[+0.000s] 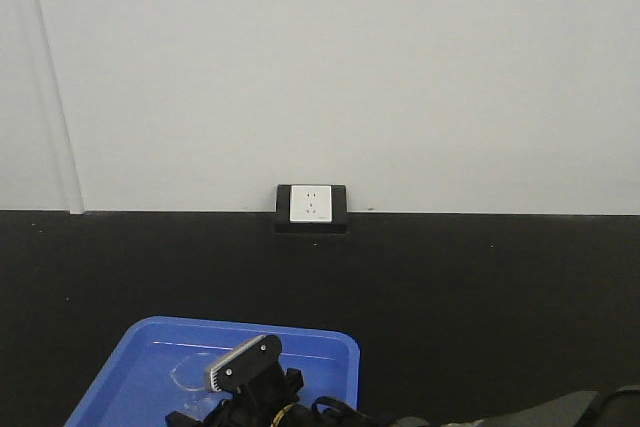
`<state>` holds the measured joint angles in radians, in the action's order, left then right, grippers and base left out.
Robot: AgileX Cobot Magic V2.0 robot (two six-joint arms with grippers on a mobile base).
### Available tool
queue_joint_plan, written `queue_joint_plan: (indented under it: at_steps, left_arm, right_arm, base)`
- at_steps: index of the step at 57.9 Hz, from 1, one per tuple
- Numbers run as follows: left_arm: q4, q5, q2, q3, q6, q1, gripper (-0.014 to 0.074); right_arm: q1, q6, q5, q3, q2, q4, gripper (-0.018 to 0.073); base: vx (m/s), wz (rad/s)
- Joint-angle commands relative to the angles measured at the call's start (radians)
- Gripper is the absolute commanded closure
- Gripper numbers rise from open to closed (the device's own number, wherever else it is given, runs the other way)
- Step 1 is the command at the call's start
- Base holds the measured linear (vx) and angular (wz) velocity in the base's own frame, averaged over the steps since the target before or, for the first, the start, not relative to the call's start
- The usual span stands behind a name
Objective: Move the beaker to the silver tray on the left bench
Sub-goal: 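Close the right gripper on the beaker rim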
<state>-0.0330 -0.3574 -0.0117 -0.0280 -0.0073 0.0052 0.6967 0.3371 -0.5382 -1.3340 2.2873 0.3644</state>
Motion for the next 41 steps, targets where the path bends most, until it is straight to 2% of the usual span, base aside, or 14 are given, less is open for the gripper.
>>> queue_joint_plan:
  at_steps: [1,30,37,41]
  left_arm:
    - [0.002,0.078,-0.016,-0.028,-0.001,-0.006,0.0595]
    - [0.002,0.078,-0.016,-0.028,-0.001,-0.006,0.0595]
    - [0.002,0.078,-0.016,-0.028,-0.001,-0.006,0.0595]
    - [0.002,0.078,-0.016,-0.028,-0.001,-0.006,0.0595]
  right_arm:
    - [-0.002,0.003,-0.066,-0.062,-0.041,-0.008,-0.0032]
    - [-0.002,0.041,-0.018,-0.272,0.082,-0.010,-0.0022]
    - [-0.002,0.041,-0.002,-0.290,0.089,-0.010,0.0075]
    - [-0.002,0.041,-0.001,-0.290,0.089,-0.010,0.0197]
  base:
    - [0.00,0.00]
    - [0.00,0.00]
    - [0.00,0.00]
    - [0.00,0.00]
